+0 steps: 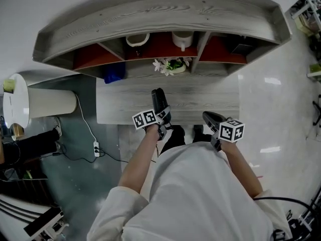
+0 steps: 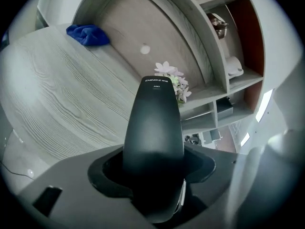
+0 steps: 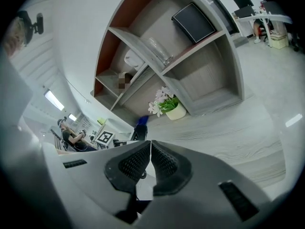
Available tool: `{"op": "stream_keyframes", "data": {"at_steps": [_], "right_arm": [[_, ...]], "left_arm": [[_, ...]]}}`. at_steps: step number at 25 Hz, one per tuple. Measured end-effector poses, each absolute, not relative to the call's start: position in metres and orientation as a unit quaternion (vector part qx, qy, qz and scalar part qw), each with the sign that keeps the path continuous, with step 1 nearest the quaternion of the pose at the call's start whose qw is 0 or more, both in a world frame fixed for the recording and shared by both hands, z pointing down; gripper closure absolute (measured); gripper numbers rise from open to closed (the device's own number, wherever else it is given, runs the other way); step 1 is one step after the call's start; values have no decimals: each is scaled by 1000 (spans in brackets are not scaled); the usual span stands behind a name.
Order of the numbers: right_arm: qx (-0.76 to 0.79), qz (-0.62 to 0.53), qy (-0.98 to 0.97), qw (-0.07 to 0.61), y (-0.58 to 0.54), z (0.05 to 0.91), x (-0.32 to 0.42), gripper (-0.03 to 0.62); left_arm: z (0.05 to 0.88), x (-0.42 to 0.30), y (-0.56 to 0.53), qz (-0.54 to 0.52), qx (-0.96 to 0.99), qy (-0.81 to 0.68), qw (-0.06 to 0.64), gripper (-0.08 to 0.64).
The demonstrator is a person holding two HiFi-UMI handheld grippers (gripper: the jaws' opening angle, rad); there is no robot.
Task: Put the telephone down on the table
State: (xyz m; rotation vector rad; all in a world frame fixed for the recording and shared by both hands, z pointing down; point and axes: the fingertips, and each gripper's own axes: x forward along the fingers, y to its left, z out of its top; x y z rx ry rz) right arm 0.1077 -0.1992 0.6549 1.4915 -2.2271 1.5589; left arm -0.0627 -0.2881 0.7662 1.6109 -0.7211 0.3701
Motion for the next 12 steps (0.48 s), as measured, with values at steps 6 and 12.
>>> {"op": "stream_keyframes", "data": {"at_steps": [6, 12], "right_arm": [[475, 525, -706, 8, -213, 656, 87, 574], [472, 533, -702, 29, -217, 665, 72, 572]], "left_arm": [[799, -80, -323, 215, 698, -325, 601, 259], [830, -81, -346, 285, 708, -320, 561, 259]]}}
